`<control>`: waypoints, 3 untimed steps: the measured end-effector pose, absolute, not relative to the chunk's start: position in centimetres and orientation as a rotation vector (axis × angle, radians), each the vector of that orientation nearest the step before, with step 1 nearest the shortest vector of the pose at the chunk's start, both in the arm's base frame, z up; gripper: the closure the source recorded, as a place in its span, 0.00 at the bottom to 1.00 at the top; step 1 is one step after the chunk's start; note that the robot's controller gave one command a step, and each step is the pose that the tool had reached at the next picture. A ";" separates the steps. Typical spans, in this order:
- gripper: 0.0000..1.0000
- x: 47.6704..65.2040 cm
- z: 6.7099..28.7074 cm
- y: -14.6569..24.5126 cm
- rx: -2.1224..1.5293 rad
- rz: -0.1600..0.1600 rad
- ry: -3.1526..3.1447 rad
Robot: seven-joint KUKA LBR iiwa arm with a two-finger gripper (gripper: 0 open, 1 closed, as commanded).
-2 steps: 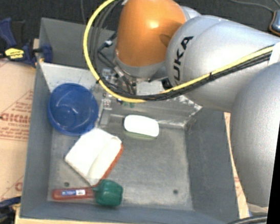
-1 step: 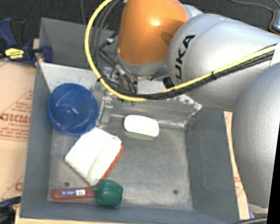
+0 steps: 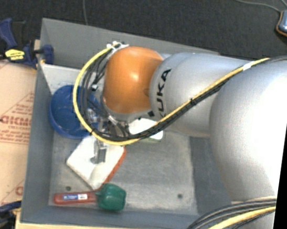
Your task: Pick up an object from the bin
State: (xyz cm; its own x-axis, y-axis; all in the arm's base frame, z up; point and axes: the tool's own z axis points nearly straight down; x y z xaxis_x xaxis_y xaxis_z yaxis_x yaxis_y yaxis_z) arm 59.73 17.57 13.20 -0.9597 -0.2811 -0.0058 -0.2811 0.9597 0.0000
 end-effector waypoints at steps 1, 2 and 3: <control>0.00 55.7 16.1 16.5 -0.872 0.000 3.003; 0.00 60.8 11.4 20.8 -1.505 0.001 2.748; 0.00 59.5 7.8 15.9 -1.611 -0.008 2.657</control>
Offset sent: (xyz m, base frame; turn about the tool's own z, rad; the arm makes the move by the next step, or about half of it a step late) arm 0.0097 0.0327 -0.0190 -0.7220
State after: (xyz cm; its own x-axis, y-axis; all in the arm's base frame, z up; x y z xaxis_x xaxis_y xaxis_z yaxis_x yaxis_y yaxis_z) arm 59.54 15.92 7.82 -0.4622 -0.8864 -0.0266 -0.8862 0.4627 -0.0221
